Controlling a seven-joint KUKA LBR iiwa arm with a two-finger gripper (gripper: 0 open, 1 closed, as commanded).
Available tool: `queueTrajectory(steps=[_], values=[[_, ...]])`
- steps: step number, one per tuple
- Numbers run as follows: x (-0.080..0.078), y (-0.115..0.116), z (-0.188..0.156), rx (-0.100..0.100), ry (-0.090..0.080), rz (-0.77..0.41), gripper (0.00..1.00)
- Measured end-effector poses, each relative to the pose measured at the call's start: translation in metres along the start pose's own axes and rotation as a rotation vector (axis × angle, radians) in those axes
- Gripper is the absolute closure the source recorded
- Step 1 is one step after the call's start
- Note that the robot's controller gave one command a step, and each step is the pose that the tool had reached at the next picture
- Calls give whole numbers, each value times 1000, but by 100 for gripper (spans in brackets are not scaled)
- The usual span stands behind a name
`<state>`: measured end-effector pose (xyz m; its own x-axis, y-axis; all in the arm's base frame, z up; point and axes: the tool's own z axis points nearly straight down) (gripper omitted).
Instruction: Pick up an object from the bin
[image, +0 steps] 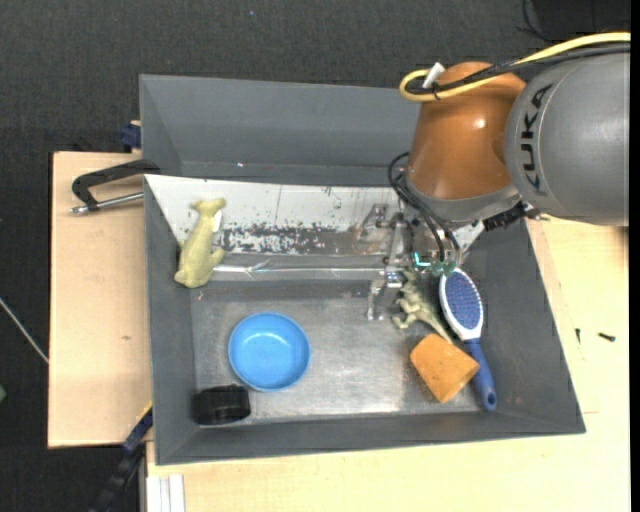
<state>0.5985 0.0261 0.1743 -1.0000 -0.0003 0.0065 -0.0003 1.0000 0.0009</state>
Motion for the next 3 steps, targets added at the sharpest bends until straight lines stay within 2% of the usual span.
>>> queueTrajectory(steps=[1,2,3], values=[[26,131,89,-3,0,-13,0],[23,126,85,-1,-7,-6,100],[38,122,-29,-3,-19,-16,100]])
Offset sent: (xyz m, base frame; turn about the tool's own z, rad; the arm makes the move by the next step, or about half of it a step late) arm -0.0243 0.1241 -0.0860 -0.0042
